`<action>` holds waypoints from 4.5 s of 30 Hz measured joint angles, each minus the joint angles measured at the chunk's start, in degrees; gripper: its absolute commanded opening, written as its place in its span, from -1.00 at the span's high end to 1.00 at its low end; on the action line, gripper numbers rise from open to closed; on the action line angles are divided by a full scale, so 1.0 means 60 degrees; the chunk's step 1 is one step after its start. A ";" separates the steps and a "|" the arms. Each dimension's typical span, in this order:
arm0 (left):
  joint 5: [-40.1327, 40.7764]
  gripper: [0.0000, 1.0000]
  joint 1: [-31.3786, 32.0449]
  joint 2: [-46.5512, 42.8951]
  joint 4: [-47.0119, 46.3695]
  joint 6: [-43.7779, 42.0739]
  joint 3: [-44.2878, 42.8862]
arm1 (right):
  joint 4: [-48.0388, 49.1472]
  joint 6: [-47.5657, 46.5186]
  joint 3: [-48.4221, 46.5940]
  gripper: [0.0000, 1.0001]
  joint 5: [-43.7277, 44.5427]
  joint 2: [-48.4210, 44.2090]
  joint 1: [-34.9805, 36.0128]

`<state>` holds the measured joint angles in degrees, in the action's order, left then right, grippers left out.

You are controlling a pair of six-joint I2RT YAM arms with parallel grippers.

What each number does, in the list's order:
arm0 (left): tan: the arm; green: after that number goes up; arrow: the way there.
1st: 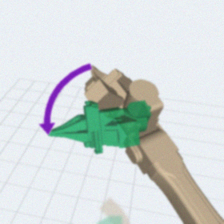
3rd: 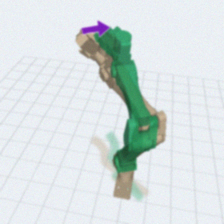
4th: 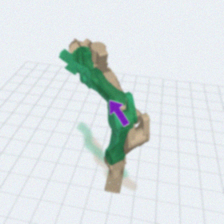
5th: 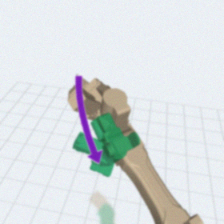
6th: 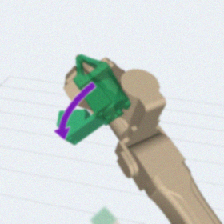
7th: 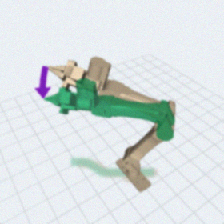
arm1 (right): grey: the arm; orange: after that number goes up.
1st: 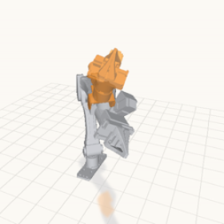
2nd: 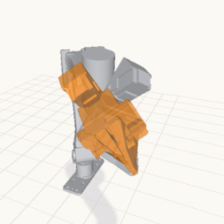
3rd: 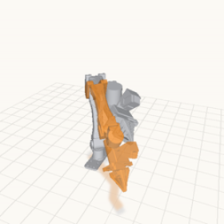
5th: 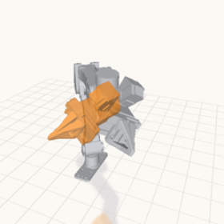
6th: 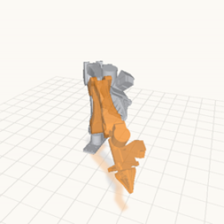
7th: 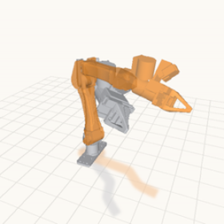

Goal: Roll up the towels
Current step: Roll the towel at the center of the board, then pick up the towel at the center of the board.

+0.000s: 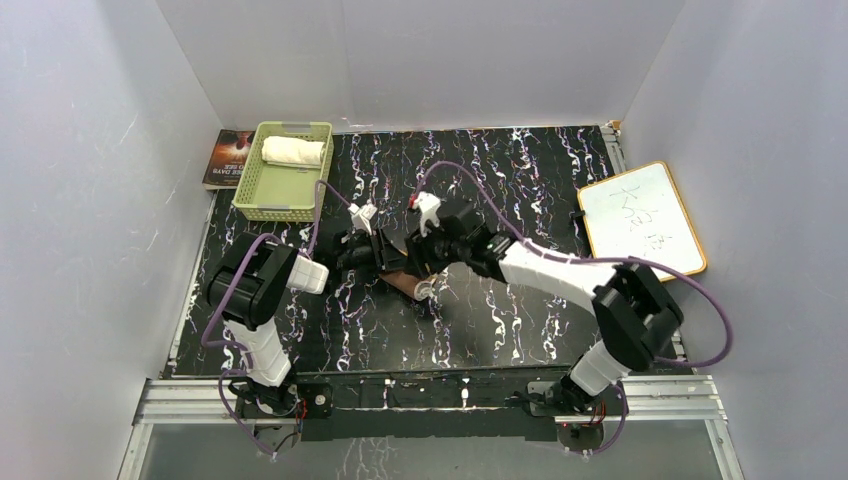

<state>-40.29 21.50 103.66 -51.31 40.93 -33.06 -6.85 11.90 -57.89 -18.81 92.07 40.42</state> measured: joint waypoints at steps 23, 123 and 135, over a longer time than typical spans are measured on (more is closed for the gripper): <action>-0.0273 0.42 0.0000 0.0102 0.0259 -0.0240 -0.0208 | -0.0601 -0.2725 0.0058 0.30 0.5818 0.0860 0.3544; 0.3519 0.19 0.1439 0.1872 -0.3410 0.2838 -0.0146 | 0.2437 0.2728 0.0882 0.82 -0.6014 0.3071 -0.3220; 0.3574 0.31 0.1224 0.1293 -0.2310 0.2415 -0.0255 | 0.2415 0.2790 0.0882 0.09 -0.6160 0.2127 -0.3683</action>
<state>-18.85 28.84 111.42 -65.17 55.42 -34.59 7.64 28.64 -52.60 -55.77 104.84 18.33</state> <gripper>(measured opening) 0.377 0.447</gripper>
